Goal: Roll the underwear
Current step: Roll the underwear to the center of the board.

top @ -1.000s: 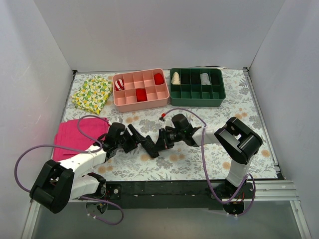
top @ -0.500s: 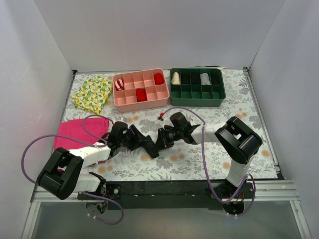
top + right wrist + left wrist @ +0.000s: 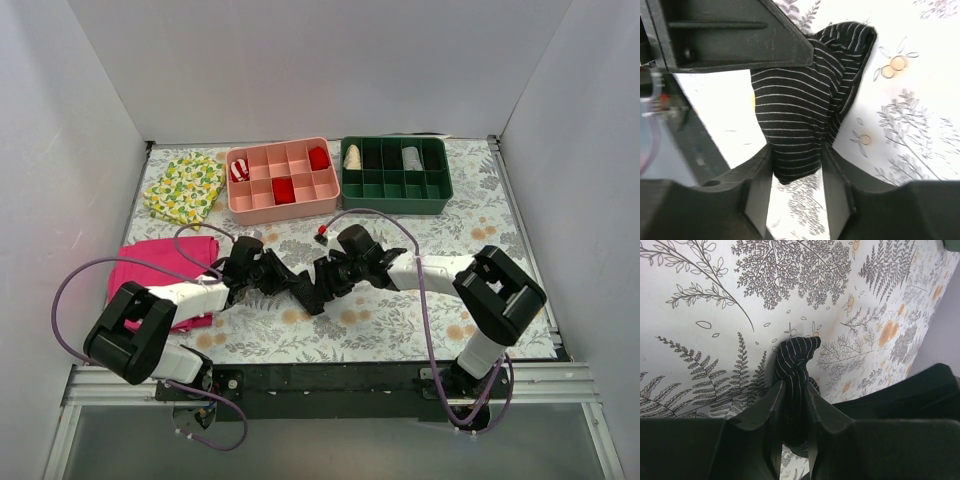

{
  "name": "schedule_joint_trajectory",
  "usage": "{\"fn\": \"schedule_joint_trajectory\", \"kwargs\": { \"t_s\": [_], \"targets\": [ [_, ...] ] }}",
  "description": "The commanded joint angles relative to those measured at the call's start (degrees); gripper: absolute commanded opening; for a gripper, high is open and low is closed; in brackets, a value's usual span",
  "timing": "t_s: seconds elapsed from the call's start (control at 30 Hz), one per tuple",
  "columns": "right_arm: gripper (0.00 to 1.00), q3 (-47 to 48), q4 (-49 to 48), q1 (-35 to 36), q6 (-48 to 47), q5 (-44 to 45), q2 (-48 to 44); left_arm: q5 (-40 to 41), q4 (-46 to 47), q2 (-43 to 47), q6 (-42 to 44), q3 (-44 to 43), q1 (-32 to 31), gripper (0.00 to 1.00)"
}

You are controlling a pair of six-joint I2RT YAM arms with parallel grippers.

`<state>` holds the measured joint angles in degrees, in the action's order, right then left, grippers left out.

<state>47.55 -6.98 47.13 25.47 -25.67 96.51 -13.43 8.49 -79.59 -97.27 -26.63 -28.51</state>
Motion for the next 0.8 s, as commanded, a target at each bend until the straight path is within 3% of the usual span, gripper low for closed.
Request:
{"fn": "schedule_joint_trajectory", "kwargs": {
  "t_s": [0.0,0.1,0.2,0.5,0.53,0.67,0.77],
  "targets": [
    [0.49,4.6,13.6,3.7,-8.3,16.3,-3.7,0.5,-8.1,-0.8,1.9,-2.6,-0.8,0.15],
    [0.5,7.4,15.4,7.3,-10.2,22.4,-4.6,0.9,-10.8,-1.4,2.4,-3.8,-1.0,0.15],
    [0.58,8.7,15.5,9.8,-11.5,25.3,-4.8,1.5,-13.1,-2.2,2.8,-5.0,-1.6,0.15],
    [0.57,10.8,16.1,13.2,-12.4,29.4,-2.1,1.7,-14.7,-3.8,2.5,-6.0,-2.2,0.15],
    [0.54,10.8,16.3,13.4,-12.0,29.7,-1.9,1.8,-14.9,-3.8,2.5,-6.1,-2.2,0.15],
    [0.19,10.8,17.5,13.6,-11.0,30.4,-0.6,1.8,-15.4,-3.5,2.5,-6.5,-2.2,0.16],
    [0.06,9.2,17.2,13.5,-10.0,29.7,-0.4,2.4,-16.4,-2.5,2.5,-6.9,-2.2,0.2]
  ]
}}
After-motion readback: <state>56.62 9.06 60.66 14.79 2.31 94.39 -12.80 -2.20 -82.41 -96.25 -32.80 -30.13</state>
